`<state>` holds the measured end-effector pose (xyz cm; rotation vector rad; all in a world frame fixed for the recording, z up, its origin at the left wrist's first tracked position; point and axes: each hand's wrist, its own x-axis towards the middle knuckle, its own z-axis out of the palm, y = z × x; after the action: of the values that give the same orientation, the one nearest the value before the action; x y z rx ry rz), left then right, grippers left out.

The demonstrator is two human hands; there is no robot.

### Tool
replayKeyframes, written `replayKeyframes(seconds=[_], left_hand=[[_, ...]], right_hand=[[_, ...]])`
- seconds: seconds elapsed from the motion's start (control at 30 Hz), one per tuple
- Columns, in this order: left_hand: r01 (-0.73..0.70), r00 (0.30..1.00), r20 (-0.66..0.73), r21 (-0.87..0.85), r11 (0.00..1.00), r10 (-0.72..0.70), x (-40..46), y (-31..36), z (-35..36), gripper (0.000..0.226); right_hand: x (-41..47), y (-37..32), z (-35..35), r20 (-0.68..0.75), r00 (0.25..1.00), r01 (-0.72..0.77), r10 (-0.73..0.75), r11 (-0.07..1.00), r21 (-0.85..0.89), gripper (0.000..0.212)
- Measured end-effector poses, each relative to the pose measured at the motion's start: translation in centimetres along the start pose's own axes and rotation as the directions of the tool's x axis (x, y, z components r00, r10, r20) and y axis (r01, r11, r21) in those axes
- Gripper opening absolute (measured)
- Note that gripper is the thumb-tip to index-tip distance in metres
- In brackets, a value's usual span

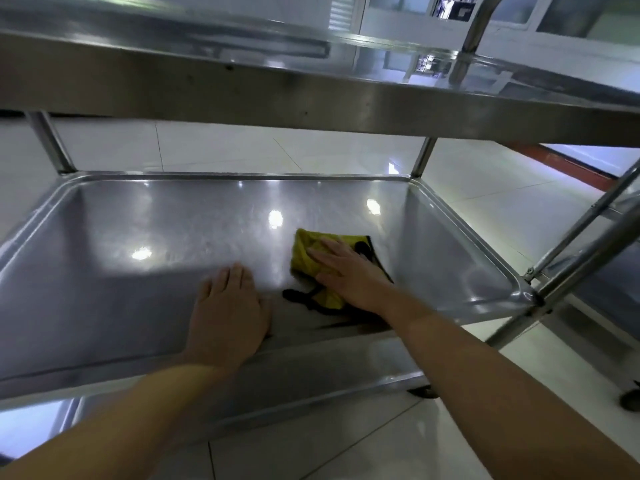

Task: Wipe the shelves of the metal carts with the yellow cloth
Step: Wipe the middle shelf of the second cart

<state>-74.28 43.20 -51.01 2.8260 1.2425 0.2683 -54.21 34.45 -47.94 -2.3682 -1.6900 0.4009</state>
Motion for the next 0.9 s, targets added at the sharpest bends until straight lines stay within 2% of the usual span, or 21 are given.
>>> replayKeyframes(seconds=[0.13,0.3,0.4,0.53,0.6,0.67,0.77,0.83,0.9], left_hand=[[0.017,1.000,-0.005,-0.004,1.000,-0.017,0.1,2.9,-0.3,0.060],[0.001,1.000,0.005,-0.023,1.000,-0.001,-0.2,6.4,-0.2,0.058],[0.000,1.000,-0.005,-0.106,0.994,0.000,-0.5,8.4,-0.1,0.056],[-0.038,0.987,-0.159,-0.245,0.969,-0.002,-1.6,8.9,-1.0,0.047],[-0.061,0.978,-0.207,-0.240,0.969,0.010,-2.6,7.2,-1.4,0.043],[-0.028,0.984,-0.176,-0.217,0.976,-0.011,-3.6,4.1,-1.7,0.039],[0.017,0.994,-0.110,-0.055,0.998,-0.023,-5.2,-1.2,-3.2,0.058],[0.041,0.999,0.024,0.015,0.999,-0.042,-6.7,-3.8,-3.9,0.078],[-0.003,0.988,0.157,0.078,0.997,-0.010,-8.3,-5.2,-4.4,0.106]], right_hand=[[-4.8,6.2,-1.5,-0.105,0.982,-0.138,0.157,0.976,0.169,0.050],[-7.6,8.6,-1.7,-0.143,0.931,-0.321,0.336,0.940,0.119,0.048],[-8.0,7.1,-0.5,-0.197,0.931,-0.302,0.306,0.952,0.049,0.047],[-9.4,6.9,0.6,-0.305,0.926,-0.231,0.224,0.973,0.013,0.048],[-9.8,8.3,0.5,-0.300,0.935,-0.211,0.191,0.977,-0.036,0.053],[-9.8,10.0,0.2,-0.259,0.948,-0.212,0.185,0.974,-0.078,0.063],[-10.8,11.0,-0.9,-0.269,0.946,-0.198,0.182,0.980,-0.032,0.060],[-11.8,10.9,-1.8,-0.306,0.933,-0.186,0.190,0.982,0.041,0.049],[-12.2,11.1,-2.3,-0.319,0.924,-0.191,0.211,0.977,0.092,0.045]])
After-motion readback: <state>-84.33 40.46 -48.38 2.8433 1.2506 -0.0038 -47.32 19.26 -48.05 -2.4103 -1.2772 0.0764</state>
